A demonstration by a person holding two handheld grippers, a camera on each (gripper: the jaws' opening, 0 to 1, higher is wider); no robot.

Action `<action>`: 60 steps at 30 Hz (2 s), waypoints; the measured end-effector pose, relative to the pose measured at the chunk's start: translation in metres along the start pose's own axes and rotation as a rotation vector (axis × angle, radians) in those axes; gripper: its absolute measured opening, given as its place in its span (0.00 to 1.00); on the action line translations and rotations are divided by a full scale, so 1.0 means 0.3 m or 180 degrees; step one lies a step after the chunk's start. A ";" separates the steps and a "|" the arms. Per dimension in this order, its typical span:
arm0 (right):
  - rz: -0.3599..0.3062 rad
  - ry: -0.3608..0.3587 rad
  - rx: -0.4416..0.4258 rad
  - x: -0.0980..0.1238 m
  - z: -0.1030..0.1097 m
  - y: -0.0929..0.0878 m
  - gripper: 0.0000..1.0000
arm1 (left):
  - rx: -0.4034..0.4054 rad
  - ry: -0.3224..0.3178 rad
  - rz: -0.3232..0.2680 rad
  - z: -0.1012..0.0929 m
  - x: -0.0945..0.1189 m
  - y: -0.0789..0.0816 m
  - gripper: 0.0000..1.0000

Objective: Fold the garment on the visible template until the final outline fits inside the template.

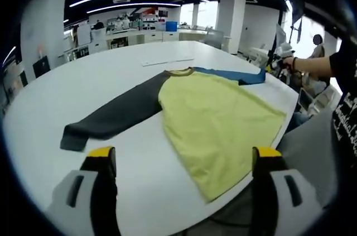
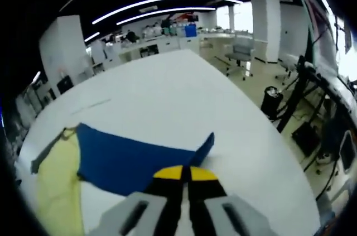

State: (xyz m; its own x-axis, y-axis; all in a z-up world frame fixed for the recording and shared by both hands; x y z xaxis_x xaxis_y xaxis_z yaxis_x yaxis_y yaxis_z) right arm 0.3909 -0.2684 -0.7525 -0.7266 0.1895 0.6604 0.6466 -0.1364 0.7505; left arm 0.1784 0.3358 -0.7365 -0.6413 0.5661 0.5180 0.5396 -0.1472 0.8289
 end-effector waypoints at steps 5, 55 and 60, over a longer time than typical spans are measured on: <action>-0.0065 0.0154 0.0054 0.027 0.080 0.020 0.00 | -0.0026 0.0012 0.0015 -0.012 0.010 0.005 0.99; -0.0085 0.1266 0.0693 0.071 0.725 0.154 0.00 | 0.0098 -0.0017 0.0050 -0.011 0.009 -0.011 0.95; -0.0043 0.1262 0.0779 0.074 0.769 0.139 0.00 | 0.0107 -0.0027 0.0054 -0.013 0.006 -0.016 0.95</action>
State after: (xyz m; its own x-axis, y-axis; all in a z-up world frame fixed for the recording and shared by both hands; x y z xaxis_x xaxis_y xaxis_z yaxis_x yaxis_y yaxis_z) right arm 0.4552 -0.0455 -0.7120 -0.7372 -0.2032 0.6444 0.6377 0.1060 0.7630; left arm 0.1724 0.3343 -0.7385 -0.6272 0.5707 0.5300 0.5685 -0.1295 0.8124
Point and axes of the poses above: the point that each gripper's makers call its tool centre point, and the gripper's own axes: x roughly backward along the fingers, z roughly to its left, y roughly out of its top, the point moved 5 cm from there along x, roughly backward along the fingers, and after that the axes turned 13 degrees about -y, right-handed, at the moved point
